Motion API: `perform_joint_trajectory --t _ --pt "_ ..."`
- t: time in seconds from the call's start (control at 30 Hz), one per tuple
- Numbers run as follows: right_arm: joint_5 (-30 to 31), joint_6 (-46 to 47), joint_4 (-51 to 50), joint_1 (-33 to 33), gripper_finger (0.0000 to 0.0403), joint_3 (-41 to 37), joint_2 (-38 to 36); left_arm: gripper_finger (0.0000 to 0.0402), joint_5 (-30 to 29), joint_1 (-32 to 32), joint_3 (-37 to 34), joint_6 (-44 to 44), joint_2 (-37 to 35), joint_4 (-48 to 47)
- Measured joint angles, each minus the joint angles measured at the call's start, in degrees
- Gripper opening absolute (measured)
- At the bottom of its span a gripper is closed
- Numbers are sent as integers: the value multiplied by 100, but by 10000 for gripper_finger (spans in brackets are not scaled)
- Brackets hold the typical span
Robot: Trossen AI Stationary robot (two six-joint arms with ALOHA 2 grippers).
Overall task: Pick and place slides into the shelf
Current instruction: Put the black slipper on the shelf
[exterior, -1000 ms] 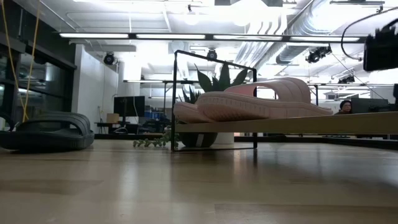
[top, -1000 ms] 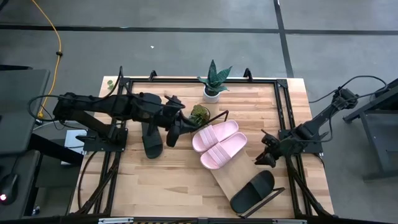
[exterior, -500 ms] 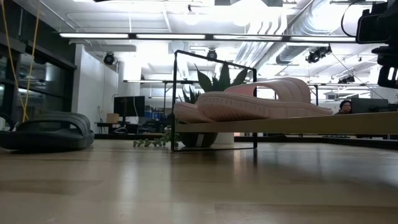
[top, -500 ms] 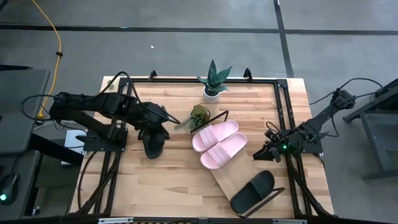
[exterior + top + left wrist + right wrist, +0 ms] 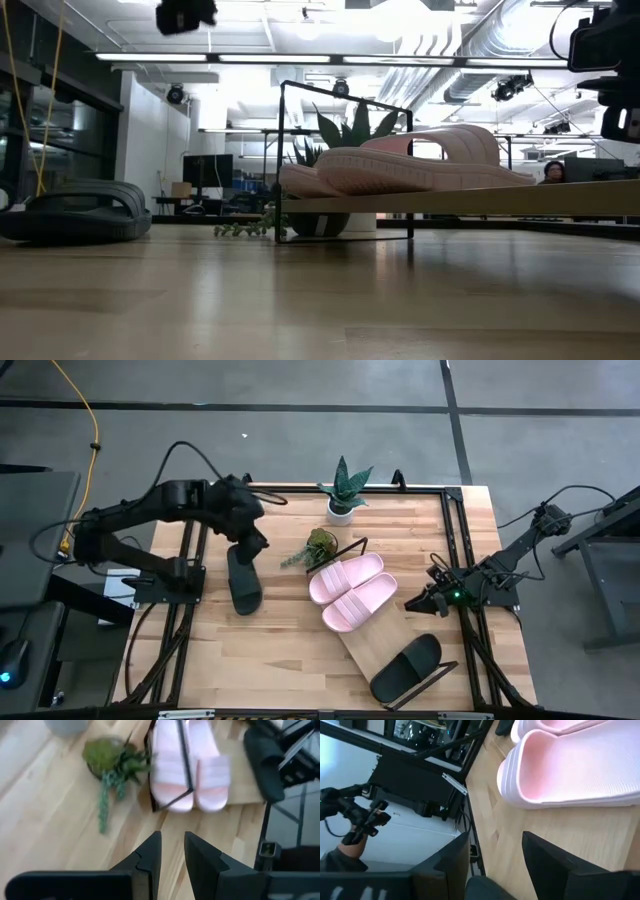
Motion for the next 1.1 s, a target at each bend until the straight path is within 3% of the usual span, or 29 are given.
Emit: perform_joint_trajectory --t 0.23,0.7,0.83,1.1 --pt "214 110 87 2 169 0 0 74 612 840 -964 486 8 -217" --pt "330 129 578 2 169 -2 0 78 1342 1629 -2506 530 -238 -137" --pt "444 150 595 2 169 -2 0 112 1574 1691 -2786 523 -239 -153" --pt "525 279 607 3 169 -2 0 227 1423 1690 -3236 721 -239 54"
